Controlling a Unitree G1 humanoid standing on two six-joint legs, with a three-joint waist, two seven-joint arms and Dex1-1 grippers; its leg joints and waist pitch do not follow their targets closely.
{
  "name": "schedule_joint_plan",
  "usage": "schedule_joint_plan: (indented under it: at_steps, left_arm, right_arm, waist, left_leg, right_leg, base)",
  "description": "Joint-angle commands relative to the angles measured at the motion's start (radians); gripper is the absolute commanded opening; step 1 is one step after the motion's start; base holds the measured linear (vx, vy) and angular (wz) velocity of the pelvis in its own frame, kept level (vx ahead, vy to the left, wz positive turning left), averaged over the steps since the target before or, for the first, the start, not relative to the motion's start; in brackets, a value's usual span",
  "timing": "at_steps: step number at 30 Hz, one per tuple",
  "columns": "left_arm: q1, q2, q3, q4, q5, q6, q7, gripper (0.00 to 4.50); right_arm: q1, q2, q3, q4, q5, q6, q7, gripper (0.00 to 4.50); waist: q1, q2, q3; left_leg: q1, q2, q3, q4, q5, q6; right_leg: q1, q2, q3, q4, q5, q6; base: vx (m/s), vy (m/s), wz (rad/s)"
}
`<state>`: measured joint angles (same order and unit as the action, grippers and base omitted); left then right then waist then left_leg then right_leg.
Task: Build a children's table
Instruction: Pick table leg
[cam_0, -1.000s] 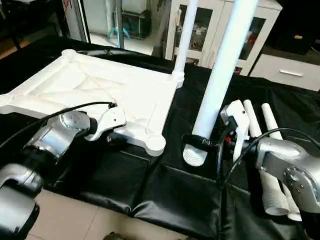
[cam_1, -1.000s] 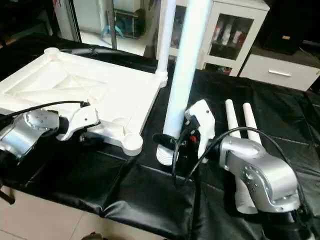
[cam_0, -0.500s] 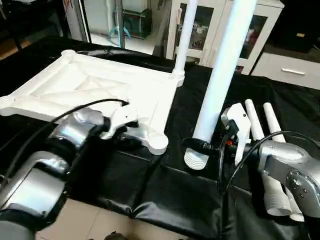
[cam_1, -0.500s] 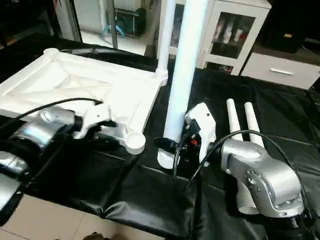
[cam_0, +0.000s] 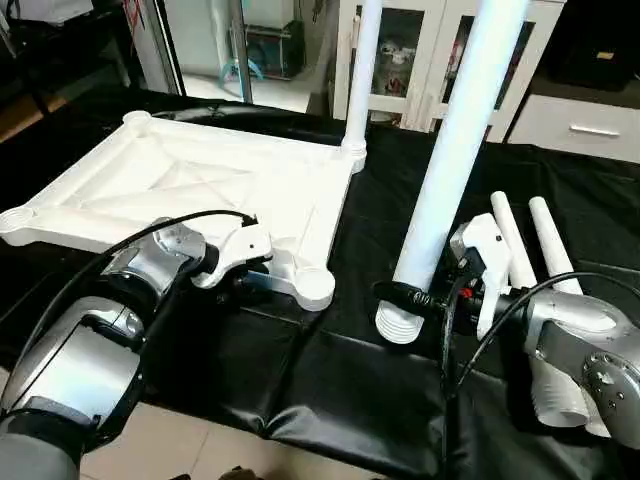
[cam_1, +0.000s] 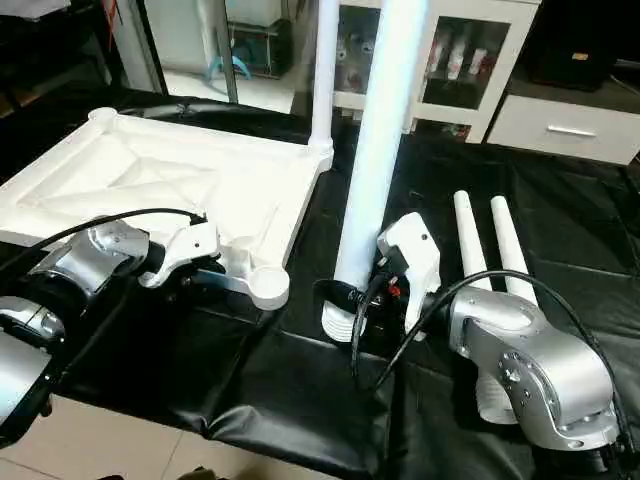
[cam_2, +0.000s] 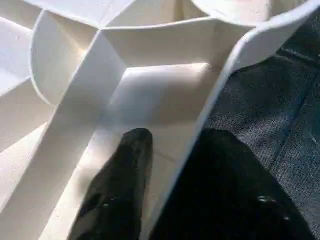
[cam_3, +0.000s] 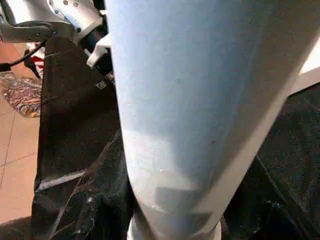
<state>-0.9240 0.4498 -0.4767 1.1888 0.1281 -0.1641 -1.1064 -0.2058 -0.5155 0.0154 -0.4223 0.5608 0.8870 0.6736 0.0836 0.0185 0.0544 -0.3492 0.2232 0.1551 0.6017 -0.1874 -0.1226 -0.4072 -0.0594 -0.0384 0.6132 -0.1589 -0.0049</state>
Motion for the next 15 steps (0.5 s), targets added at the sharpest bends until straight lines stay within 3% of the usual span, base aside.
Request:
schedule_joint_plan:
  at_steps: [1, 3, 5, 6, 9, 12, 15]
  left_arm:
    - [-0.006, -0.004, 0.016, 0.012, -0.013, 0.039, -0.065, 1.71]
    - [-0.002, -0.004, 0.023, 0.01, -0.018, 0.055, -0.088, 1.59]
    - [0.005, -0.006, 0.039, 0.008, -0.029, 0.1, -0.124, 1.37]
    - [0.005, -0.006, 0.04, 0.008, -0.03, 0.101, -0.122, 1.3]
    - [0.015, -0.02, 0.065, 0.011, -0.035, 0.147, -0.042, 1.15]
    - [0.033, -0.032, 0.087, -0.005, -0.043, 0.189, -0.024, 0.94]
    - [0.073, -0.049, 0.111, -0.06, -0.055, 0.256, 0.005, 0.77]
  right_arm:
    - [-0.009, -0.014, -0.016, -0.026, 0.015, -0.008, -0.002, 1.87]
    - [-0.012, -0.016, -0.015, -0.023, 0.015, -0.009, 0.002, 1.87]
    - [-0.018, -0.018, -0.007, -0.012, 0.01, -0.013, 0.01, 1.87]
    - [-0.018, -0.017, -0.006, -0.011, 0.009, -0.014, 0.01, 1.87]
    - [-0.025, -0.011, 0.005, -0.001, 0.001, -0.021, 0.01, 1.87]
    - [-0.026, -0.006, 0.011, 0.002, -0.001, -0.025, 0.007, 1.87]
    - [-0.025, 0.002, 0.018, 0.008, -0.006, -0.033, 0.004, 1.87]
  waist:
    - [-0.004, 0.008, -0.071]
    - [-0.003, 0.009, -0.072]
    - [-0.002, -0.001, -0.072]
    - [-0.002, 0.003, -0.072]
    - [-0.002, 0.001, -0.071]
    - [-0.005, -0.008, -0.068]
    - [-0.012, -0.006, -0.065]
  left_leg:
    - [0.004, -0.012, 0.011, -0.07, -0.229, -0.025]
    - [0.005, -0.01, 0.011, -0.07, -0.225, -0.024]
    - [0.002, -0.01, 0.012, -0.07, -0.207, -0.018]
    - [0.003, -0.009, 0.011, -0.071, -0.206, -0.018]
    - [0.004, -0.009, 0.013, -0.07, -0.217, -0.014]
    - [0.0, -0.011, 0.013, -0.072, -0.218, -0.011]
    - [0.002, -0.009, 0.011, -0.072, -0.233, -0.006]
  right_leg:
    - [0.062, -0.051, 0.035, -0.077, -0.24, -0.198]
    - [0.061, -0.051, 0.035, -0.075, -0.227, -0.203]
    - [0.064, -0.052, 0.035, -0.072, -0.205, -0.21]
    - [0.062, -0.053, 0.035, -0.07, -0.204, -0.212]
    - [0.062, -0.054, 0.035, -0.072, -0.213, -0.217]
    - [0.065, -0.055, 0.034, -0.076, -0.259, -0.2]
    - [0.06, -0.058, 0.033, -0.083, -0.335, -0.181]
  base:
    - [0.0, 0.0, 0.0]
    - [0.0, 0.0, 0.0]
    - [0.0, 0.0, 0.0]
    - [0.0, 0.0, 0.0]
    - [0.0, 0.0, 0.0]
    - [0.0, 0.0, 0.0]
    - [0.0, 0.0, 0.0]
